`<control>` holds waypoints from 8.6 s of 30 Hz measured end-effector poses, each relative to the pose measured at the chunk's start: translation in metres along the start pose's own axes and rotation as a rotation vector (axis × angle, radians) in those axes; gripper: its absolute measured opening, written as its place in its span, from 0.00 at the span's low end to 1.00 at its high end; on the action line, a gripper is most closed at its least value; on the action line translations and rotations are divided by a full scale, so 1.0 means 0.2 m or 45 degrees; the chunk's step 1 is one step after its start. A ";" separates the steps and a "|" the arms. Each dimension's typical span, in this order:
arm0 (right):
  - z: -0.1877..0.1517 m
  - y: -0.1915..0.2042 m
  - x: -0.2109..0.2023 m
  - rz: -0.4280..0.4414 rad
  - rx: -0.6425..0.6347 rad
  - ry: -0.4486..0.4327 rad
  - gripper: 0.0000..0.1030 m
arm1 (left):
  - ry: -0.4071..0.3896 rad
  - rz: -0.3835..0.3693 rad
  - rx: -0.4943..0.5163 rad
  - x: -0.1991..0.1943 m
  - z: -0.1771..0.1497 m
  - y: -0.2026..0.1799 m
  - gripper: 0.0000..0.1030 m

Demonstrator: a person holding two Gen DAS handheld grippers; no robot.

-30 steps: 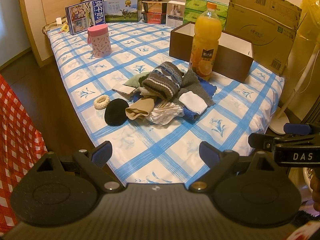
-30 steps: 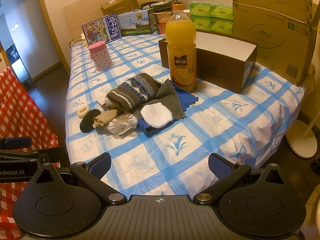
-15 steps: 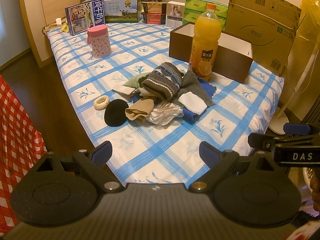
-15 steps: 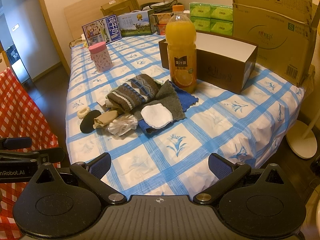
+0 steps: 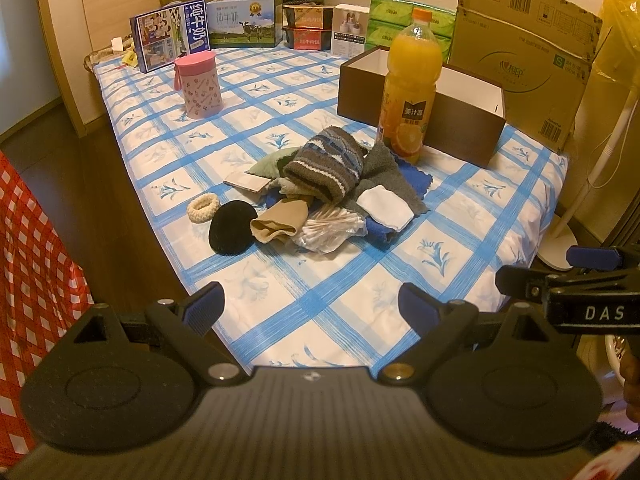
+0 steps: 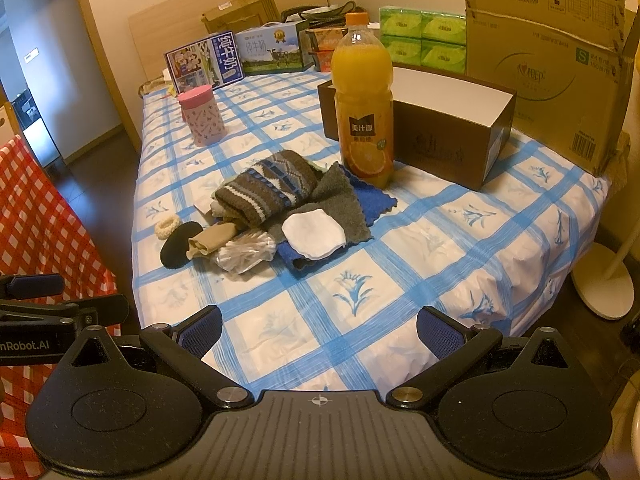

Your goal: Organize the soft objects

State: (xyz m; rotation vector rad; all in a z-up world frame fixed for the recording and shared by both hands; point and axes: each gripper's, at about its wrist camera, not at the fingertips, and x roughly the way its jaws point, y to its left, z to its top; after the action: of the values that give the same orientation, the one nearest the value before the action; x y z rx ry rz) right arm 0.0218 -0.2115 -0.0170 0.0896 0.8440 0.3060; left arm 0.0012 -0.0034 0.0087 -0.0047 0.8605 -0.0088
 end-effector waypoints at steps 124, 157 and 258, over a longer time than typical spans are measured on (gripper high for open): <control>0.50 -0.39 0.89 -0.024 0.019 -0.179 0.03 | 0.113 0.097 -0.113 1.29 0.43 0.77 0.61; 0.68 -0.61 0.60 -0.044 0.100 -0.332 0.03 | -0.091 -0.204 0.168 1.09 0.91 0.44 0.16; 0.52 -0.42 0.09 0.126 0.208 -0.337 0.67 | -0.266 -0.239 0.062 0.21 0.75 0.19 0.59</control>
State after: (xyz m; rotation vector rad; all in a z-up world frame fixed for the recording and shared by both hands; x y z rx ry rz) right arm 0.1293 -0.2816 0.0221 0.3184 0.6017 0.3097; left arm 0.1420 0.0344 0.0736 -0.0401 0.6480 -0.2022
